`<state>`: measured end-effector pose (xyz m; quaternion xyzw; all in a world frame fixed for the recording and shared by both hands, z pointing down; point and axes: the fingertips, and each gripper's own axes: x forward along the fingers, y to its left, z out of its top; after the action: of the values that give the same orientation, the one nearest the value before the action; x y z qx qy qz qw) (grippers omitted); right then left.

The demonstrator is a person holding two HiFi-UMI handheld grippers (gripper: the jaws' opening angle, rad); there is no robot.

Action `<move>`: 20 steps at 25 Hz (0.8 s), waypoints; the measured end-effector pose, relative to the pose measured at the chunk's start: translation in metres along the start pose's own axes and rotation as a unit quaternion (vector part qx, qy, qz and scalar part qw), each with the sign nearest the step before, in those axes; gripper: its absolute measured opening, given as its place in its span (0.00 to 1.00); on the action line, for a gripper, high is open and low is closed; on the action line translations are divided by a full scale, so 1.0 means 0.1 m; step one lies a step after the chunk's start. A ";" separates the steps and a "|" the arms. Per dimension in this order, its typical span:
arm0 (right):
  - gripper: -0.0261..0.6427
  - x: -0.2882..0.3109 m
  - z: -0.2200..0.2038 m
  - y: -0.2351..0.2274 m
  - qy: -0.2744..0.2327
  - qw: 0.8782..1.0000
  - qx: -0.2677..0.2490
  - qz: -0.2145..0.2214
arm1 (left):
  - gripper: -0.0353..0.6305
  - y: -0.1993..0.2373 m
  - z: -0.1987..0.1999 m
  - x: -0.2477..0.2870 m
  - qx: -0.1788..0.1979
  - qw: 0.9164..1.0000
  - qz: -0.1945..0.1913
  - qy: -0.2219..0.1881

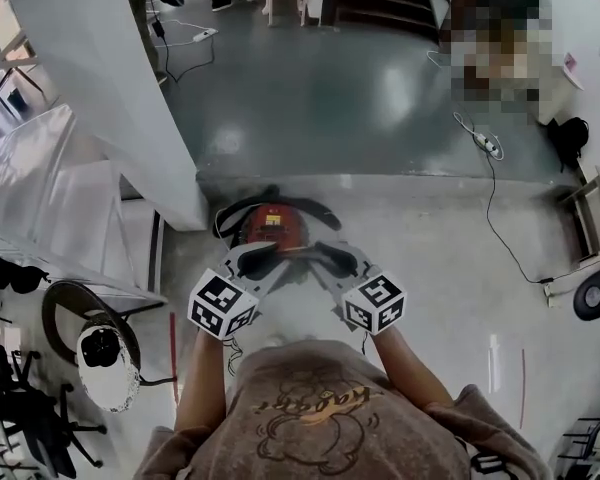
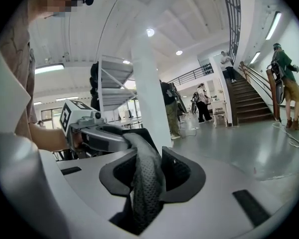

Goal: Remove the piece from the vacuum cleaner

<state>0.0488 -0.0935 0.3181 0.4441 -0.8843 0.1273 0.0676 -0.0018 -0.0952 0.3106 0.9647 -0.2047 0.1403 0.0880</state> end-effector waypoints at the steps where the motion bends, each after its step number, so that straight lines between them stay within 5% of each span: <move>1: 0.18 0.02 -0.04 0.00 0.002 1.000 0.002 0.001 | 0.21 0.02 -0.04 0.00 -0.005 1.000 0.001 -0.002; 20: 0.18 0.05 -0.31 -0.08 0.023 0.999 0.032 -0.009 | 0.21 0.03 -0.28 0.12 -0.048 0.999 0.011 0.004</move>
<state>0.0521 -0.0933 0.3499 0.4512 -0.8739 0.1648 0.0746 0.0007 -0.0954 0.3412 0.9565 -0.2215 0.1349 0.1338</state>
